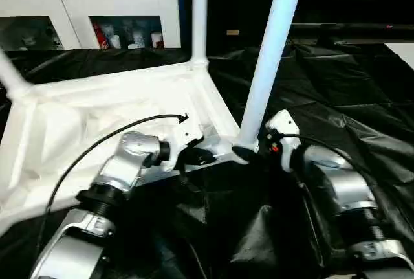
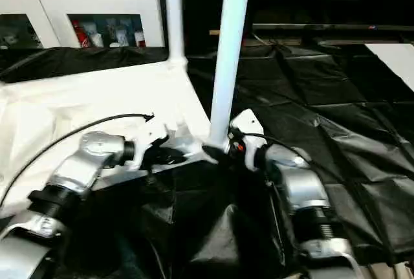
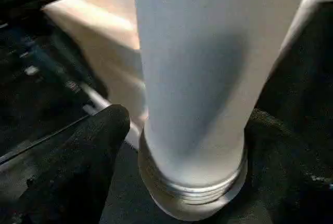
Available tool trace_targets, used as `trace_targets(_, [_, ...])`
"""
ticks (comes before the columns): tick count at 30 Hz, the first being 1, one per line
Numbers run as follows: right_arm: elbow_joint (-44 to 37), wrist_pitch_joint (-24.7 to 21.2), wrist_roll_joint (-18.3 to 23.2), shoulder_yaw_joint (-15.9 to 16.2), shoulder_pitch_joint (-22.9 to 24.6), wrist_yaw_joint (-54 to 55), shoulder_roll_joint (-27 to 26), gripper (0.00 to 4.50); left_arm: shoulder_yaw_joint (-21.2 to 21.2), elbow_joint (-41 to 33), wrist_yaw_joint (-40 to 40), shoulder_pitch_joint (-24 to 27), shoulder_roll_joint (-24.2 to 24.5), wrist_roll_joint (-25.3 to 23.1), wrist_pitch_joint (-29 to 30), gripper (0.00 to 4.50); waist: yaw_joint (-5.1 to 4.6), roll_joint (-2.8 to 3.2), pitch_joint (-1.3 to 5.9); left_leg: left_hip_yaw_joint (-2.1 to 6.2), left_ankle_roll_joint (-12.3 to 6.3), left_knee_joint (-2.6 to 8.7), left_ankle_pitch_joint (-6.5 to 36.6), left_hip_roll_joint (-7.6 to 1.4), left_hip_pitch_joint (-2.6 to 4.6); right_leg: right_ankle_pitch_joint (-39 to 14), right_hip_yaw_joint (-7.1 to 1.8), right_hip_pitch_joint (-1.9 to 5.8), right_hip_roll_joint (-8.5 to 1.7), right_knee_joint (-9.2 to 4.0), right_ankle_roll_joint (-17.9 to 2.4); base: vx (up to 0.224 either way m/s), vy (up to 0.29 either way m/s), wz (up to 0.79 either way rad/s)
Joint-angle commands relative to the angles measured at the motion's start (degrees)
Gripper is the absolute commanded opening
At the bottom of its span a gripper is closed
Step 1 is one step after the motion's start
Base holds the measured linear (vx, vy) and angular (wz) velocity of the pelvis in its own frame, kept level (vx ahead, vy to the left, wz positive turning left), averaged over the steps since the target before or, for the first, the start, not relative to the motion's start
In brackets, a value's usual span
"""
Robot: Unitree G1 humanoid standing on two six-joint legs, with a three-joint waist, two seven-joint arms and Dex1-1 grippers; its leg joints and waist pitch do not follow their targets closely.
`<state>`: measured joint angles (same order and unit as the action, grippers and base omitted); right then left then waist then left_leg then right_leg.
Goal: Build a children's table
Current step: Rotate leg to tighten
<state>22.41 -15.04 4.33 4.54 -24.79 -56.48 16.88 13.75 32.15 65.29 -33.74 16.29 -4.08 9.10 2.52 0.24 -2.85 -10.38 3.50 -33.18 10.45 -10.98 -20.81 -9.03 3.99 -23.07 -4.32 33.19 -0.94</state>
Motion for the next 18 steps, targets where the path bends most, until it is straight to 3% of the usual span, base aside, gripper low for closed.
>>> trace_targets(1, [-3.06, -0.76, 3.28, 9.75, 1.19, -9.83, -3.23, 3.66, 1.93, -2.05, -0.5, -0.76, -2.04, 0.73, -1.36, 0.0, 0.3, 0.01, 3.54, 0.47, -4.26, 3.71, 11.7, -2.43, 0.44, -12.31, -2.43, 3.04, -3.84, -3.36, -13.96, 0.0, 0.0, 0.0])
trace_targets(7, [-4.11, -0.91, 3.16, 10.46, 1.44, -15.31, -0.53, 3.66, 2.63, -4.33, 4.83, 0.55, 0.55, 2.28, -2.07, 0.0, 0.88, -0.09, 3.39, 0.5, -2.68, 3.94, 14.25, -2.57, 0.75, -17.95, -2.57, 2.69, -3.97, -3.79, -12.24, 0.0, 0.0, 0.0])
trace_targets(8, [-4.19, -1.06, 3.11, 10.47, 1.44, -15.64, -0.34, 3.43, 2.66, -4.37, 5.05, 0.62, 0.82, 2.37, -2.17, 0.0, 0.98, -0.1, 3.4, 0.51, -2.51, 3.97, 14.36, -2.63, 0.87, -18.11, -2.6, 2.57, -3.94, -3.81, -12.12, 0.0, 0.0, 0.0])
trace_targets(18, [-4.41, -2.01, 3.4, 10.29, 1.36, -18.12, 0.67, 2.72, 2.12, -3.75, 5.37, 0.61, 1.93, 2.21, -2.5, 0.0, 1.17, -0.26, 3.65, 0.4, -2.86, 3.7, 11.58, -2.47, 0.73, -15.01, -2.6, 2.7, -3.88, -3.38, -12.56, 0.0, 0.0, 0.0])
